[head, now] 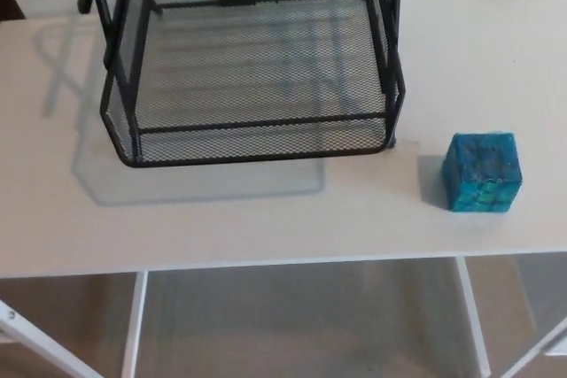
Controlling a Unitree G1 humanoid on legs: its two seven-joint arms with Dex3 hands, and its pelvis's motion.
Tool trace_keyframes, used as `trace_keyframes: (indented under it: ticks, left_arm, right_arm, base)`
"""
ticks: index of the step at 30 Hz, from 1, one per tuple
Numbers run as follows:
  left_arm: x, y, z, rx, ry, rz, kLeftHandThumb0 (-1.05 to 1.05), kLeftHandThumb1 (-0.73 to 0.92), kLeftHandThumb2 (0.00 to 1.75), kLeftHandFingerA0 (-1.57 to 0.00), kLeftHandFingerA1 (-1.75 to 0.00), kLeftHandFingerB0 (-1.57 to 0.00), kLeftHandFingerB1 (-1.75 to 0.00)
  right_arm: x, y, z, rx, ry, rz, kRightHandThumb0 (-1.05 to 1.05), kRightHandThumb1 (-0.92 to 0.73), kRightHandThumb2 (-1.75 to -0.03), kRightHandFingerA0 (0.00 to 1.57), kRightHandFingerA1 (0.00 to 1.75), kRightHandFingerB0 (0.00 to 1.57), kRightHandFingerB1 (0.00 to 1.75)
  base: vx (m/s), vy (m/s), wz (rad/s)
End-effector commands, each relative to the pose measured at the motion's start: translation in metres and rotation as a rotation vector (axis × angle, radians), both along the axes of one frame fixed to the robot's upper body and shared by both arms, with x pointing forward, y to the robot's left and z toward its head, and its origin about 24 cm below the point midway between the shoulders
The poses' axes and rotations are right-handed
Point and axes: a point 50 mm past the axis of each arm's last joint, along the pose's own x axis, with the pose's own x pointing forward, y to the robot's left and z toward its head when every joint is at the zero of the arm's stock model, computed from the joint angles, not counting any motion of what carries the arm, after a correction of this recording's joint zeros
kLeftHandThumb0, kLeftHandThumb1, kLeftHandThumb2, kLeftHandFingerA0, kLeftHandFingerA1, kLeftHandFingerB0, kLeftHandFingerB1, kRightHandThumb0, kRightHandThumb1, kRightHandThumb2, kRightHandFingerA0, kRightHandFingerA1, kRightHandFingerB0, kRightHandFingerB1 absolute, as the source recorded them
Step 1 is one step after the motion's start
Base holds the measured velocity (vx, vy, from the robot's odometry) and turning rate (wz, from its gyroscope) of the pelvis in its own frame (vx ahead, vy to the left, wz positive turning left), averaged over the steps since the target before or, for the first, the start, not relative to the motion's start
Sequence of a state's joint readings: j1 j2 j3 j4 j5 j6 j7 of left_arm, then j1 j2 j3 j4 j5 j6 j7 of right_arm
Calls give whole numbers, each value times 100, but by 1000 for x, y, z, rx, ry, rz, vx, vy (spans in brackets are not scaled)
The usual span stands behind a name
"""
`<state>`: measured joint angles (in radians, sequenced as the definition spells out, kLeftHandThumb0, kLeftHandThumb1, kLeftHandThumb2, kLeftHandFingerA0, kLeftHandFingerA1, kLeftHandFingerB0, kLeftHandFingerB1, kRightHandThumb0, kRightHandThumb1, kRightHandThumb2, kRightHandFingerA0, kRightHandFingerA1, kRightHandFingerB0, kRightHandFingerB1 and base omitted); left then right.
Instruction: The robot walks towards a desk on which a file tray is kept in the middle and a cube is kept to its right. The robot lifts the cube using its right hand and places it on the file tray.
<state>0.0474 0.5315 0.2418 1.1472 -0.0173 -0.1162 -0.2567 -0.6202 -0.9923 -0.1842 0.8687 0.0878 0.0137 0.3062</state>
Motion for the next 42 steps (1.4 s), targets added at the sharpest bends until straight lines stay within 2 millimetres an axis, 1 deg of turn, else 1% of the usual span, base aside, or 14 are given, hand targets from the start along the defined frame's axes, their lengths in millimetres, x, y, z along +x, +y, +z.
trace_keyframes:
  ticks: [1, 6, 7, 14, 15, 20, 22, 28, 32, 33, 34, 36, 37, 42]
  left_arm:
    - [0, 9, 9, 44, -8, -31, -91, 73, 115, -21, -70, 0, -38]
    - [4, 7, 8, 25, -30, -11, -87, 71, 114, -14, -67, -4, -38]
    - [4, 6, 8, 28, -24, -14, -87, 92, 69, -17, -74, -1, -41]
    - [3, 3, 4, 6, -22, 0, -91, 73, 115, -21, -71, 0, -44]
    - [2, 2, 3, 9, -18, -4, -87, 92, 67, -15, -73, -2, -42]
    - [-2, -1, -1, 9, 6, 1, -92, 75, 91, -20, -68, -1, -38]
    - [-1, -3, -1, -8, -5, -13, -87, 92, 71, -20, -73, 0, -47]
    - [-1, -7, -4, -28, -7, -40, -86, 92, 71, -19, -74, 0, -43]
    - [0, -7, -4, -7, -4, -50, -91, 92, 68, -22, -77, 0, -43]
    - [1, -8, -3, 4, -1, -58, -89, 73, 114, -24, -70, -1, -43]
    - [1, -8, -4, -6, -1, -36, -89, 92, 68, -20, -74, 0, -48]
    - [0, -9, -5, -8, -2, -42, -89, 92, 69, -22, -73, 0, -48]
    - [1, -9, -6, 1, 17, -26, -87, 70, 111, -26, -69, -3, -52]
    - [2, -9, -5, -4, 5, -38, -87, 72, 112, -28, -71, -3, -48]
  right_arm:
    - [11, 22, 11, -74, 52, 125, -74, -41, -75, 0, 10, 0, 6]
    - [21, 41, 8, -144, 14, 149, -60, -39, -78, 0, 24, 0, 21]
    - [22, 44, 7, -152, 7, 156, -67, -41, -80, 0, 21, 0, 18]
    - [22, 59, -2, -212, 36, 262, -65, -39, -79, 1, 36, 0, 20]
    - [25, 64, -6, -215, 59, 287, -61, -39, -80, 1, 27, 0, 25]
    - [39, 100, -17, -276, 170, 430, -55, -54, -57, 0, 31, 2, 26]
    - [42, 115, -19, -296, 186, 491, -60, -38, -81, 1, 27, 2, 30]
    - [54, 152, -33, -441, 324, 617, -62, -53, -59, 8, 32, 12, 25]
    - [67, 170, -55, -508, 476, 658, -68, -41, -78, 5, 35, 7, 29]
    - [69, 173, -58, -526, 523, 681, -65, -56, -57, 5, 30, 6, 24]
    - [71, 175, -65, -522, 570, 682, -68, -41, -84, 2, 26, 8, 30]
    - [73, 177, -72, -529, 616, 680, -69, -41, -85, 0, 30, 8, 32]
    - [72, 178, -83, -556, 675, 682, -76, -45, -85, 4, 27, 9, 28]
    - [67, 177, -107, -547, 734, 696, -70, -41, -85, 1, 30, 8, 31]
  base:
    - [0, 0, 0]
    - [60, 81, 15]
    - [56, 76, 28]
    - [131, -42, 6]
    - [0, 0, 0]
    - [3, -1, -2]
    - [0, 0, 0]
    - [1, -4, 3]
    - [0, 0, 0]
    - [0, 0, 0]
    - [0, 0, 0]
    - [0, 0, 0]
    - [0, 0, 0]
    - [0, 0, 0]
